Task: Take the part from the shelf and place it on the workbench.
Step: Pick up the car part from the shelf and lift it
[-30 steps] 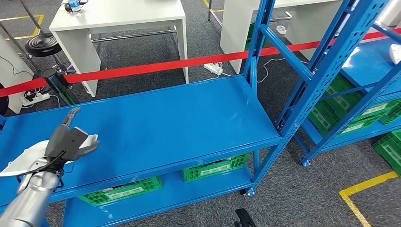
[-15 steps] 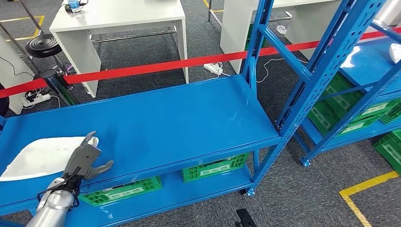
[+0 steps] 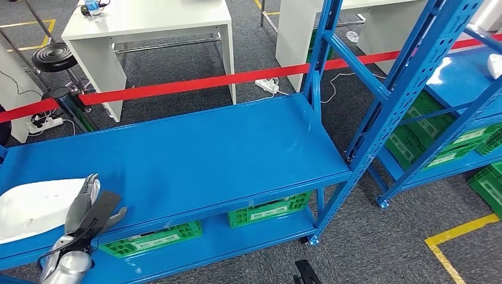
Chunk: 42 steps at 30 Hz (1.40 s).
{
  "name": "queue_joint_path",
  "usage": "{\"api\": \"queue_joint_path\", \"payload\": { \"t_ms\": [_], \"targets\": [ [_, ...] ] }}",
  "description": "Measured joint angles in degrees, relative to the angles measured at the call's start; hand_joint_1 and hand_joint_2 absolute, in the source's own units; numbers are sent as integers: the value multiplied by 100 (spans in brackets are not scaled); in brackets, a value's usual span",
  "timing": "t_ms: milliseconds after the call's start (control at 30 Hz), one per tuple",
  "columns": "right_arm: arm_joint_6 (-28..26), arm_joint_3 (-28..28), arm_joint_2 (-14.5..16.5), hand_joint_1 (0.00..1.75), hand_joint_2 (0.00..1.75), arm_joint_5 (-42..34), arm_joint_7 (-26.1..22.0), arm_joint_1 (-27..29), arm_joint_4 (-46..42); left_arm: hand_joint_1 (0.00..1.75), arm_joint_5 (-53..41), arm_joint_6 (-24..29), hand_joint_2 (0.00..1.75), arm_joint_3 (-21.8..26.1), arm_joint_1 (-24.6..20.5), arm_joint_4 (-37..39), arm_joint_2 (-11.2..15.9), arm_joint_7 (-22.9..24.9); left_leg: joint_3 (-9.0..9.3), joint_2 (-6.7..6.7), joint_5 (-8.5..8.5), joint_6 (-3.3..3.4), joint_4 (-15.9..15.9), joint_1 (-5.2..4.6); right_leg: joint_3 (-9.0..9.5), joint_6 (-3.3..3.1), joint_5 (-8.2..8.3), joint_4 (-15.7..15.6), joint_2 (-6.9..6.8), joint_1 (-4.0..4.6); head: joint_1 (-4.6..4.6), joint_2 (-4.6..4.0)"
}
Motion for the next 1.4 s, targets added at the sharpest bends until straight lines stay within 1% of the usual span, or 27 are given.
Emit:
{"api": "queue_joint_path", "payload": {
  "t_ms": [300,333,367,467,533,600,733,900,1100,1167,1233,1300,1400],
  "targets": [
    [0,0,0,0,0,75,-166,-1,0,0,-698,1292,175,-154,-19,8,313,100,0,1,1,-1,0,1,0,-2,-1,1,0,0,-1,0],
    [0,0,0,0,0,80,-180,-1,0,0,-854,1427,175,-199,-23,14,338,205,0,1,1,-1,0,1,0,-2,-1,1,0,0,-1,0],
    [0,0,0,0,0,78,-192,-1,0,0,-1078,1557,175,-260,-31,20,362,416,0,1,1,-1,0,1,0,-2,-1,0,0,0,-1,0],
    [0,0,0,0,0,60,-208,-5,0,0,-1961,1811,175,-542,-76,22,451,1309,0,1,1,-1,0,1,0,-2,-1,0,1,0,1,0],
    [0,0,0,0,0,44,-217,-8,0,0,-2429,1832,175,-742,-137,36,501,1729,0,1,1,-1,0,1,0,-2,-1,0,0,0,0,0],
    [0,0,0,0,0,29,-245,-12,0,0,-2781,1798,175,-931,-224,90,535,2026,1,0,1,-1,0,1,0,-2,-1,0,-1,0,-1,0],
    [-1,0,0,0,0,11,-312,-17,0,0,-3198,1449,175,-1247,-373,183,576,2403,1,1,1,-1,0,1,0,-2,-1,1,0,0,0,0],
    [0,0,0,0,0,-26,-421,-19,0,0,-3330,969,175,-1473,-530,262,593,2566,3,1,1,-2,0,0,3,-2,-1,1,-1,0,-1,0],
    [-1,-2,0,0,0,-46,-525,-21,0,0,-3307,569,175,-1508,-644,302,597,2612,11,1,1,-2,-1,1,10,-2,-2,1,0,0,0,0],
    [0,-3,0,0,0,-48,-546,-21,0,33,-3311,451,175,-1508,-671,311,597,2630,14,1,1,-2,-1,1,13,-3,-2,1,0,1,0,0],
    [0,-4,0,0,0,-49,-576,-21,0,120,-3337,316,175,-1508,-703,321,597,2657,17,2,1,-2,-1,1,16,-3,-1,1,0,1,-1,0],
    [0,-6,0,0,0,-51,-599,-21,0,175,-3373,182,175,-1508,-721,339,598,2691,20,3,1,-2,-1,1,17,-3,-1,1,0,1,-1,0],
    [-1,-10,0,0,0,-54,-610,-20,0,175,-3419,14,175,-1510,-723,370,607,2736,20,3,2,-3,-1,1,17,-3,-1,1,0,1,0,0]
  ]
}}
